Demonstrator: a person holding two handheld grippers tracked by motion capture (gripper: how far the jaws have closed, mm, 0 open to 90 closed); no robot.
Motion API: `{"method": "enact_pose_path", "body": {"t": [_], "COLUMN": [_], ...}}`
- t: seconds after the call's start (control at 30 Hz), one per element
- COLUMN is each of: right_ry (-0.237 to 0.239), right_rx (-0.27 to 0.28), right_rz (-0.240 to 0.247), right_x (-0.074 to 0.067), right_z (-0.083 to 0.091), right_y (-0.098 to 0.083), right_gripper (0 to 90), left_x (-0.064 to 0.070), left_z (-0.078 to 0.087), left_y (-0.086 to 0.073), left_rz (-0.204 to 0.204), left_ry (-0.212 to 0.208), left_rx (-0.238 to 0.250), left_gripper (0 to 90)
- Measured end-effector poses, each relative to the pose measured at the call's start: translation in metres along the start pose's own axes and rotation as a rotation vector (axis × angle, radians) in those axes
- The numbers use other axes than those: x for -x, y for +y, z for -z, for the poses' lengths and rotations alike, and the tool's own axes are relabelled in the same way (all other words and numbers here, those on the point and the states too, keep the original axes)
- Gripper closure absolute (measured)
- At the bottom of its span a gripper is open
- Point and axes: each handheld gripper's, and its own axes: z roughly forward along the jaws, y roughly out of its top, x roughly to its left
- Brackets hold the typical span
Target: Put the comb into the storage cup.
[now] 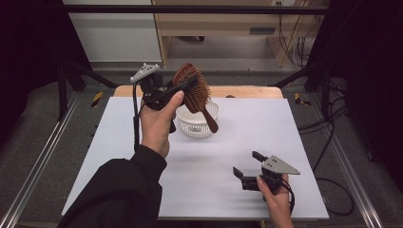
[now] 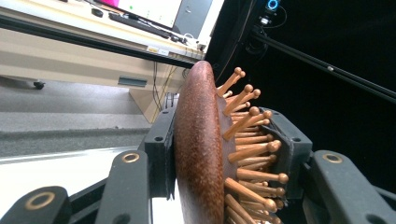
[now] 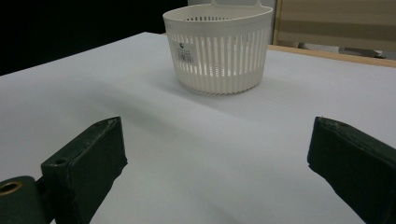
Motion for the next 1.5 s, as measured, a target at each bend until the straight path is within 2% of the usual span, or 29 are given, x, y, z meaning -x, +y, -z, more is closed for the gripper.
{"method": "enact_pose_path", "body": {"t": [0.1, 0.27, 0.3, 0.4, 0.6, 0.77, 0.83, 0.87, 1.17, 1.5], "right_ry": [-0.002, 0.003, 0.005, 0.004, -0.004, 0.005, 0.018, 0.019, 0.019, 0.023], "right_rx": [0.004, 0.006, 0.006, 0.005, 0.008, 0.012, 0.023, 0.023, 0.011, 0.011], "right_rz": [-0.007, -0.004, -0.004, -0.006, 0.002, -0.008, -0.023, -0.019, -0.007, -0.010], "right_x": [0.001, 0.001, 0.001, 0.001, 0.000, 0.000, 0.000, -0.002, -0.004, -0.003], "right_z": [0.001, 0.000, 0.000, 0.000, 0.000, 0.000, 0.000, 0.000, -0.003, -0.002], "right_y": [0.000, 0.000, 0.000, 0.000, 0.000, 0.000, 0.001, 0.001, 0.001, 0.000], "right_gripper": [4.6, 4.6, 4.6, 4.6, 3.6, 3.6, 3.6, 3.6, 3.6, 3.6], "left_x": [0.000, -0.003, -0.003, -0.004, -0.011, -0.014, -0.015, -0.017, -0.027, -0.026], "left_z": [-0.006, -0.014, -0.018, -0.020, -0.026, -0.027, -0.028, -0.029, -0.034, -0.036], "left_y": [0.003, 0.007, 0.009, 0.010, 0.014, 0.018, 0.018, 0.019, 0.020, 0.019], "left_rz": [-0.012, -0.008, -0.023, -0.032, -0.009, -0.012, -0.018, -0.025, 0.011, 0.005], "left_ry": [0.021, 0.038, 0.052, 0.070, 0.099, 0.119, 0.137, 0.159, 0.178, 0.179], "left_rx": [-0.002, 0.002, -0.005, -0.004, 0.011, 0.017, 0.023, 0.023, 0.041, 0.049], "left_gripper": [51.1, 51.1, 51.1, 51.1, 51.1, 51.0, 51.0, 51.1, 51.1, 51.1]}}
